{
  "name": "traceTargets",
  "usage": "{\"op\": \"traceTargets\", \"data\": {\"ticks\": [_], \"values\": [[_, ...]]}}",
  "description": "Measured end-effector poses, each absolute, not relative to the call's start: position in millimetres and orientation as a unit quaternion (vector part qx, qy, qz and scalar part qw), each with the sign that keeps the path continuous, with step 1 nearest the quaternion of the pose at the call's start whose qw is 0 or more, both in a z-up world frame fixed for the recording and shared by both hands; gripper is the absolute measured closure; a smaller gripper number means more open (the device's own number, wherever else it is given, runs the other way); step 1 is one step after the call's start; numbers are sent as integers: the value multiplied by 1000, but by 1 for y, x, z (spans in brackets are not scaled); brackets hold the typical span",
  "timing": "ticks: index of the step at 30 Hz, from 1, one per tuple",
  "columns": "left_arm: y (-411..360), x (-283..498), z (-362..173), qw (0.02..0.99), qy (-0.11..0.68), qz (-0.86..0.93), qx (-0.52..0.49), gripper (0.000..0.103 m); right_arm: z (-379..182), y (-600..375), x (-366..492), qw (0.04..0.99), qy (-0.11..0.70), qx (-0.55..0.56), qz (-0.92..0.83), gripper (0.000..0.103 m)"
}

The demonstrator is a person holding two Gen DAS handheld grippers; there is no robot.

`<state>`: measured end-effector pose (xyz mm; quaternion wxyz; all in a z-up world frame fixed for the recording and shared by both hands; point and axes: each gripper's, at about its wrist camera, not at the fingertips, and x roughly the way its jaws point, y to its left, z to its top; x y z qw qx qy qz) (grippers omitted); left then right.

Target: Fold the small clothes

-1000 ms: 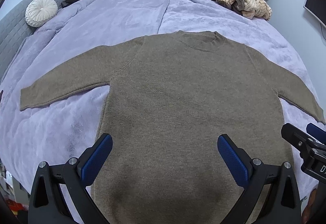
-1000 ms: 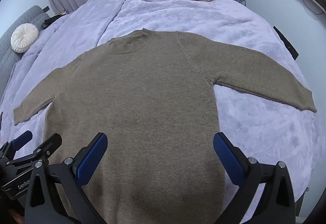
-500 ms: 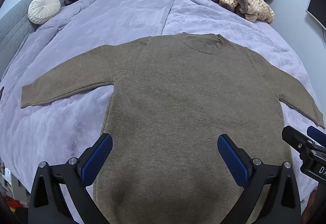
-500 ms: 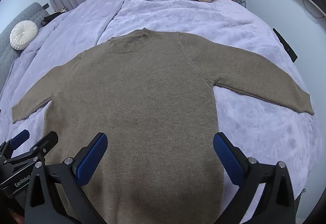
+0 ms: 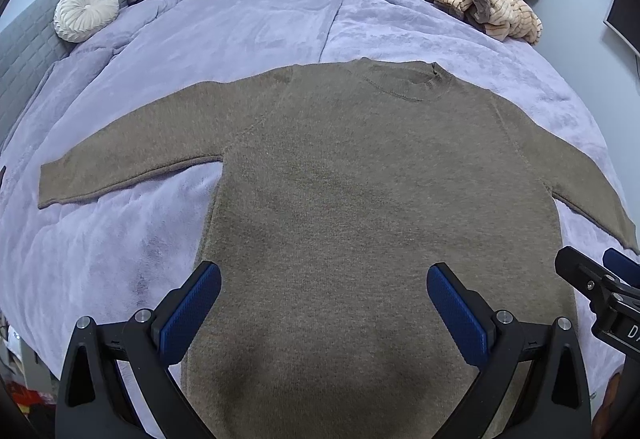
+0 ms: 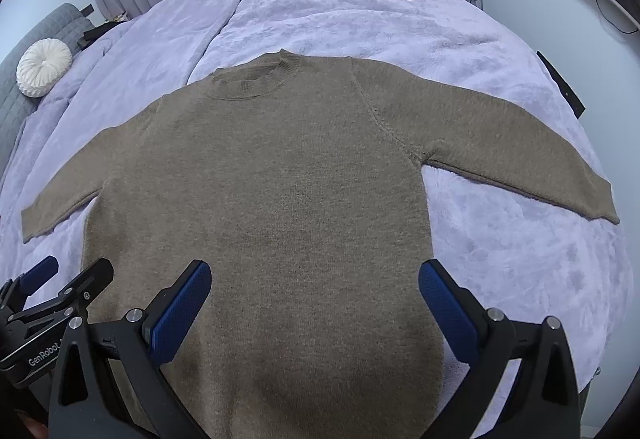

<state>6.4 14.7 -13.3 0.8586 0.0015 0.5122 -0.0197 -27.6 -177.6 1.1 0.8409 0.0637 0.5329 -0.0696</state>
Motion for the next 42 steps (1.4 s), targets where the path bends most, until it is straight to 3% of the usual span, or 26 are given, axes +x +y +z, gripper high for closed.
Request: {"op": "traceTargets", "data": {"ticks": [42], "values": [[19,11,-20,852,523,-17,1,0,-7,-176,-20,834,544,64,-67,0]]}}
